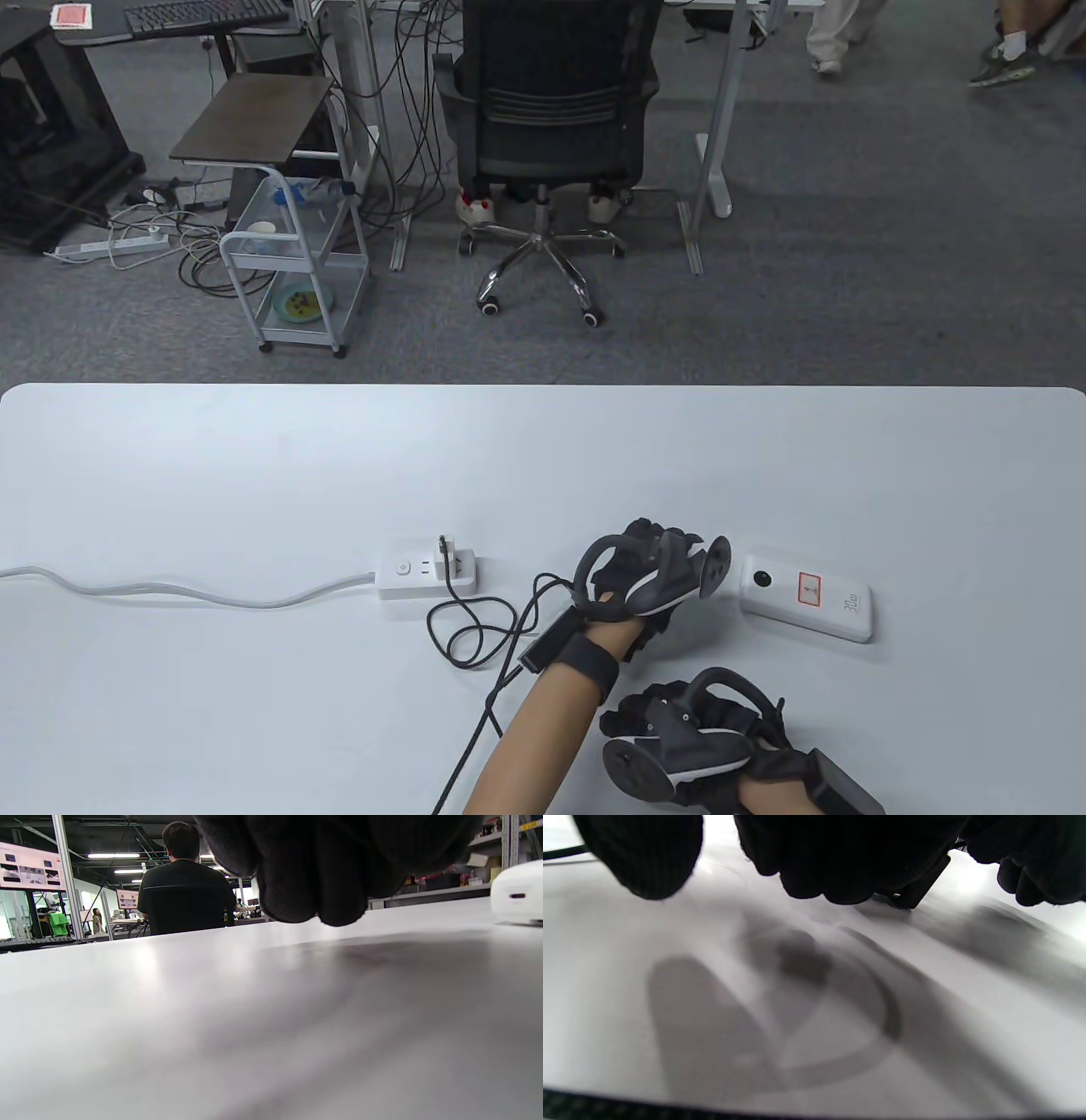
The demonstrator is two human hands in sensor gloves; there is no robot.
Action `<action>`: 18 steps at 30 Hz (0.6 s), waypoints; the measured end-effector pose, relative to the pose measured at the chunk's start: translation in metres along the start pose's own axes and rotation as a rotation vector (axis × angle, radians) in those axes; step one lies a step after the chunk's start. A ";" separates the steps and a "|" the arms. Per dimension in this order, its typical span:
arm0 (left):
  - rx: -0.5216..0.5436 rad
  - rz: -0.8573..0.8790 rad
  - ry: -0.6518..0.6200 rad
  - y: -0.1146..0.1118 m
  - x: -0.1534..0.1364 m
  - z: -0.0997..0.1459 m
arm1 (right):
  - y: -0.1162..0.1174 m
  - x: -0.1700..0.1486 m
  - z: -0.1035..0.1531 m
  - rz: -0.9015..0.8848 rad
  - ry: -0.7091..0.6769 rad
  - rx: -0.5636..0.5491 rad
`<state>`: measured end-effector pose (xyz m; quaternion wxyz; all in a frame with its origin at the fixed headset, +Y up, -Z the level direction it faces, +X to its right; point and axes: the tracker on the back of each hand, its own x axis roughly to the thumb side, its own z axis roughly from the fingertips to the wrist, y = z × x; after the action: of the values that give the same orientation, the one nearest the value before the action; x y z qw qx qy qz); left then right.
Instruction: Unplug the charger and disconnect the battery pack
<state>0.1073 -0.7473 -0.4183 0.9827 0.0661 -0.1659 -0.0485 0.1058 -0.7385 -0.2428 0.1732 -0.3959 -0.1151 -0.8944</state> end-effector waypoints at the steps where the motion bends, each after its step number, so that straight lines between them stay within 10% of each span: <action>1: 0.005 0.002 -0.003 0.000 0.001 0.000 | -0.001 0.000 0.001 0.000 0.002 -0.003; 18: 0.031 0.024 -0.013 0.052 -0.042 0.042 | -0.007 -0.005 0.005 0.005 0.029 -0.043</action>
<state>0.0577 -0.6960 -0.3843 0.9810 0.0790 -0.1736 -0.0347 0.1097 -0.7291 -0.2434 0.1686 -0.3869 -0.0923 -0.9019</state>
